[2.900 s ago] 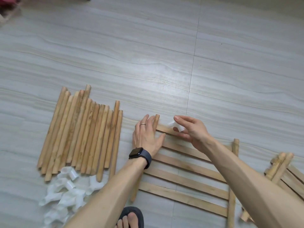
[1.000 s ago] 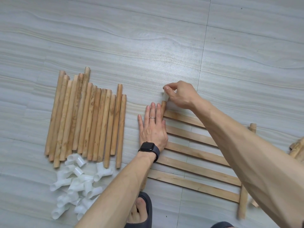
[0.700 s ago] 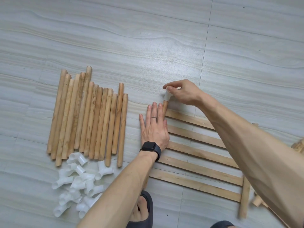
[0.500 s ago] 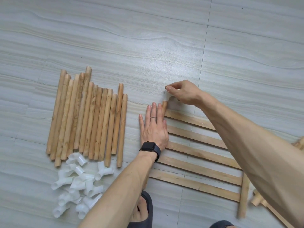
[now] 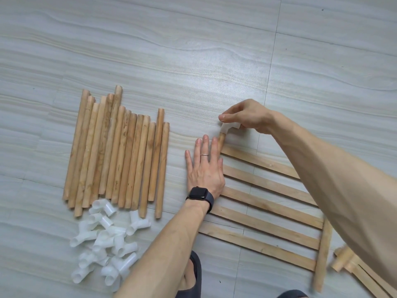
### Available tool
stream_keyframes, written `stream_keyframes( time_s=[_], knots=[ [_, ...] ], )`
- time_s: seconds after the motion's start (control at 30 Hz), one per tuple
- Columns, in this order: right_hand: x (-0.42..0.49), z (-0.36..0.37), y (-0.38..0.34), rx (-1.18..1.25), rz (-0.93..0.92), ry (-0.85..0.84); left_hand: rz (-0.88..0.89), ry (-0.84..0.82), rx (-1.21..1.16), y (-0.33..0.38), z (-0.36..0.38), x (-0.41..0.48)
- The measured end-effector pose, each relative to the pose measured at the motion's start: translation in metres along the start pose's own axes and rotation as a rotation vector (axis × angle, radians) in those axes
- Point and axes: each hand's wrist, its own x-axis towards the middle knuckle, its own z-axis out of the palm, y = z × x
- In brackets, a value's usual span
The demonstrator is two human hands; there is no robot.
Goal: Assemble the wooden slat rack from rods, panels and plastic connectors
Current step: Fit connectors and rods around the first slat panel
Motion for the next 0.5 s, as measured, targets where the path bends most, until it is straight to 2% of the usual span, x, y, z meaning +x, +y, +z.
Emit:
stream_keyframes(
  time_s=[0.27,0.43,0.5],
  knots=[
    [-0.004,0.001,-0.002,-0.065,0.02,0.075,0.006,0.015,-0.008,0.002,-0.002,-0.001],
    [-0.025,0.034,0.018,-0.248,-0.16,0.347,-0.002,0.032,-0.009,0.004,-0.001,-0.001],
    [-0.025,0.036,0.018,-0.327,-0.195,0.344,-0.002,0.038,-0.007,0.004,-0.001,-0.001]
  ],
)
